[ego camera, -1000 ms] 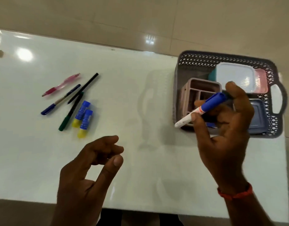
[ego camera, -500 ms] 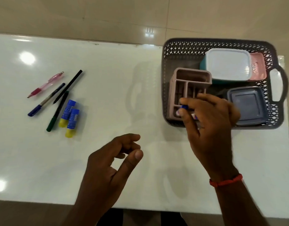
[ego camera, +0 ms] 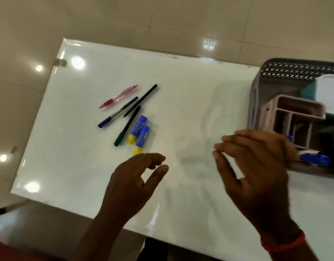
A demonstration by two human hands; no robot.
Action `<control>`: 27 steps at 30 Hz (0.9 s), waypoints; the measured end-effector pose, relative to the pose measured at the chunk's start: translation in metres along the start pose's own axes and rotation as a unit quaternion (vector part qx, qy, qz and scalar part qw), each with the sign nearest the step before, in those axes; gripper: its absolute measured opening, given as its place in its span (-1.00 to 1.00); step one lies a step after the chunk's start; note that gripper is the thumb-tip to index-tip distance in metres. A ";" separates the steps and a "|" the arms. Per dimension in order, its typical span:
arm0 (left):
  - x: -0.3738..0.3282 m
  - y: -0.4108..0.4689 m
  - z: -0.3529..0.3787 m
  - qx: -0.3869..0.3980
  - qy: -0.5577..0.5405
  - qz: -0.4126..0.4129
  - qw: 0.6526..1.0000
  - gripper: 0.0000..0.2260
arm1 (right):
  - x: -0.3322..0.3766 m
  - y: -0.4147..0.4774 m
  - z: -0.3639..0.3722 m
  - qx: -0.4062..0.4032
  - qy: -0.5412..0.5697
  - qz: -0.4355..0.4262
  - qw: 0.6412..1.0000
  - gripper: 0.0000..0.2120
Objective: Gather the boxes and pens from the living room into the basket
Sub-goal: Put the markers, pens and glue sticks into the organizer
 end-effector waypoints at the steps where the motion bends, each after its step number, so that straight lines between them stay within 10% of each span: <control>1: 0.008 0.007 -0.008 -0.013 0.002 -0.004 1.000 -0.74 | 0.010 0.006 0.015 0.012 0.028 -0.001 1.000 -0.88; 14: 0.079 0.069 -0.027 0.033 0.112 -0.071 0.991 -0.68 | 0.083 0.007 0.218 0.372 0.105 0.052 0.921 -0.44; 27: 0.063 0.082 -0.013 0.005 0.216 -0.019 0.976 -0.71 | 0.051 -0.004 0.200 0.338 -0.027 0.091 0.936 -0.68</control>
Point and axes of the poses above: each hand's wrist, its own y-axis towards the middle knuckle, its own z-axis out of the palm, x = y × z, the point moved 10 cm from there along y, towards the middle knuckle, and after that the axes turned 15 degrees about -z, right-handed, at the moved point
